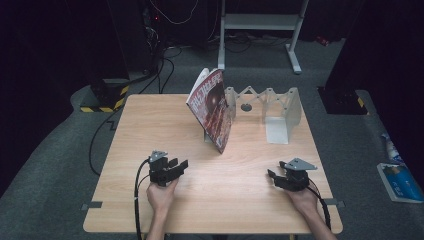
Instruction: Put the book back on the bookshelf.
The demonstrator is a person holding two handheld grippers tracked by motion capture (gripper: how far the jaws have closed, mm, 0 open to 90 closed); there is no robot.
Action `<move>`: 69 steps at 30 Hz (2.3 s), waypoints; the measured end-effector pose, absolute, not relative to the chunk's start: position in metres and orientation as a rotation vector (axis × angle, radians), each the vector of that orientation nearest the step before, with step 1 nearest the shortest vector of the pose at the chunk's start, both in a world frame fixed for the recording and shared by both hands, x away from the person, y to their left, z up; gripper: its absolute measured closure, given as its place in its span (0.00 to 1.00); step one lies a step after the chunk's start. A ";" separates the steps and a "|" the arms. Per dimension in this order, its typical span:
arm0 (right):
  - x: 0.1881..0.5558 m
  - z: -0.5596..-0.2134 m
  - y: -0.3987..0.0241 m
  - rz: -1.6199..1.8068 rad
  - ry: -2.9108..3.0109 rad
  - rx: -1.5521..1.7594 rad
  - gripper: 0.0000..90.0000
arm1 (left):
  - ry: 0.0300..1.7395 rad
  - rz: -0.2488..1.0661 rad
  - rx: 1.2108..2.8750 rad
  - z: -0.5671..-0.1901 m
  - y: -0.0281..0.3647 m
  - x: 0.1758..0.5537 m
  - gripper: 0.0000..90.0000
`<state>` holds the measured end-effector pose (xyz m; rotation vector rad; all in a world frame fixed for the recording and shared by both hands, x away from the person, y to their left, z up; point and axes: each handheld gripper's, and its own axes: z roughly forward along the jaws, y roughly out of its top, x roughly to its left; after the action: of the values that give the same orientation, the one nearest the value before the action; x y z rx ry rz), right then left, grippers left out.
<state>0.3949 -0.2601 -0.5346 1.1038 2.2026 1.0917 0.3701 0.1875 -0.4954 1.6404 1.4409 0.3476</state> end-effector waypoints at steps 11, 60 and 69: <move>0.395 -0.535 -0.260 1.091 2.203 1.104 0.42 | 1.449 0.353 1.654 -0.501 0.183 0.374 0.55; 0.395 -0.535 -0.260 1.094 2.205 1.104 0.42 | 1.493 0.518 1.783 -0.524 0.166 0.401 0.54; 0.395 -0.535 -0.260 1.094 2.205 1.106 0.42 | 1.451 0.605 1.833 -0.527 0.158 0.401 0.52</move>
<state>0.3947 -0.2599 -0.5347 1.1057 2.2049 1.0940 0.4007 0.1578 -0.5266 1.8331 1.4514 0.6052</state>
